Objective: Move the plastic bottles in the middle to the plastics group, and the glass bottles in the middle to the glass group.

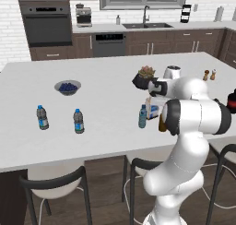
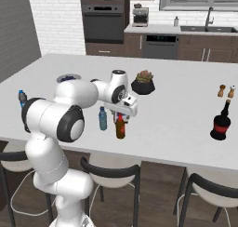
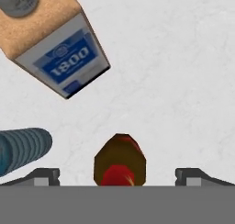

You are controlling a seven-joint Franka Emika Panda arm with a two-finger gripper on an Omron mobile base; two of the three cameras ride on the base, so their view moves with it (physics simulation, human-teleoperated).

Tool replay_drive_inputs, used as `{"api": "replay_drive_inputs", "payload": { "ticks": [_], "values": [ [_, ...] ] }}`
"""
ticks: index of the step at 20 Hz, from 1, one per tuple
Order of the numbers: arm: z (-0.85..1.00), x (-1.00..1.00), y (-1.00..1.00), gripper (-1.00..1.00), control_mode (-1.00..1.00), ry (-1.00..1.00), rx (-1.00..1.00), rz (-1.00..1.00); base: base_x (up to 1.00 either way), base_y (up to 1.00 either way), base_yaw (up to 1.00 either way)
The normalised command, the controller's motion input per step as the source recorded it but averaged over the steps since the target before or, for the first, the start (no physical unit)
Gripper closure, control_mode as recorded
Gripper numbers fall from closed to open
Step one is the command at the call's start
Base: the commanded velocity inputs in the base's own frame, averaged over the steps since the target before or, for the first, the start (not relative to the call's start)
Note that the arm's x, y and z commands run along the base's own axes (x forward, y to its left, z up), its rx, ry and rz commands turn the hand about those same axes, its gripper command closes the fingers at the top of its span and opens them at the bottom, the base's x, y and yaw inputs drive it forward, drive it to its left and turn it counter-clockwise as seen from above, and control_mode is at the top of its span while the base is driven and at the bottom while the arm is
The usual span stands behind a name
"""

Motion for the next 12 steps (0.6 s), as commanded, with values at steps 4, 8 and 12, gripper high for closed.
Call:
{"api": "replay_drive_inputs", "payload": {
  "ticks": [4, 8, 12],
  "values": [
    [-0.11, 0.0, 0.18, -1.0, -1.0, 0.0, 0.0, -0.19, 0.0, 0.0, 0.0],
    [-0.12, 0.03, 0.06, -1.0, -1.0, 0.0, 0.0, -0.18, 0.0, 0.0, 0.0],
    [-0.23, 0.02, 0.0, 1.0, -1.0, 0.0, 0.0, -0.19, 0.0, 0.0, 0.0]
  ]
}}
